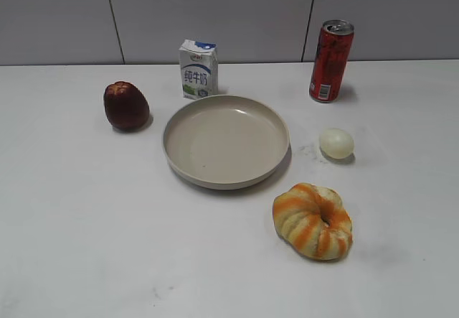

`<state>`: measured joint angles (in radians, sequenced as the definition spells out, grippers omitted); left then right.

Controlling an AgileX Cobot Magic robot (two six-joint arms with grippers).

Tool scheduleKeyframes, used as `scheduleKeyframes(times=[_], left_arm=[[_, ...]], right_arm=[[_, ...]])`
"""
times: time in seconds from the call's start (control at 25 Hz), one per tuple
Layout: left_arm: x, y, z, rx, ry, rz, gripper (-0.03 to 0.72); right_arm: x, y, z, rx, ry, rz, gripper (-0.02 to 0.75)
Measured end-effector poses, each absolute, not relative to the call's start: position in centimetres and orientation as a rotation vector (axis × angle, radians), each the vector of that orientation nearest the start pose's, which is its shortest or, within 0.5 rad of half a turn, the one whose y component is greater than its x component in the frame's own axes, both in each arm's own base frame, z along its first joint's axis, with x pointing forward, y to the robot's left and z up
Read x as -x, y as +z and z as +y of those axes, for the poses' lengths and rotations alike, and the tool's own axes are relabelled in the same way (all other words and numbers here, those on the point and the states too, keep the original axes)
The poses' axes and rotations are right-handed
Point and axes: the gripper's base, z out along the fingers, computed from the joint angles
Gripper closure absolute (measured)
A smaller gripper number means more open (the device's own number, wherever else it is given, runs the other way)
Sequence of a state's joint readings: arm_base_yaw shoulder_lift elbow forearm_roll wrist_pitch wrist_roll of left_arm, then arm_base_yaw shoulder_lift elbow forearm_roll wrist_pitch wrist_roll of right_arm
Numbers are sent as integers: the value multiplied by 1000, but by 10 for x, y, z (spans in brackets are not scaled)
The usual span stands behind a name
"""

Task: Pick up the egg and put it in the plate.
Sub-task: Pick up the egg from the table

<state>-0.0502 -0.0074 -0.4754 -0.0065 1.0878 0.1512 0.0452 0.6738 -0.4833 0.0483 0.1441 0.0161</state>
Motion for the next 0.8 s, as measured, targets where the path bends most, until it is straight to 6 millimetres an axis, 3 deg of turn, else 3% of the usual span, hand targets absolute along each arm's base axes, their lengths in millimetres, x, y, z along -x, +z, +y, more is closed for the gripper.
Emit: scheduleKeyframes(times=[0.24, 0.44, 0.6, 0.8], left_arm=[[4, 268, 0, -210, 53, 2078, 499], [4, 268, 0, -210, 53, 2078, 499], [4, 268, 0, -210, 53, 2078, 499], [4, 268, 0, -210, 53, 2078, 499]], right_arm=[[-222, 306, 12, -1, 79, 1993, 71], [-280, 312, 45, 152, 114, 2149, 82], [-319, 295, 77, 263, 140, 2297, 87], [-360, 246, 96, 308, 138, 2484, 92]])
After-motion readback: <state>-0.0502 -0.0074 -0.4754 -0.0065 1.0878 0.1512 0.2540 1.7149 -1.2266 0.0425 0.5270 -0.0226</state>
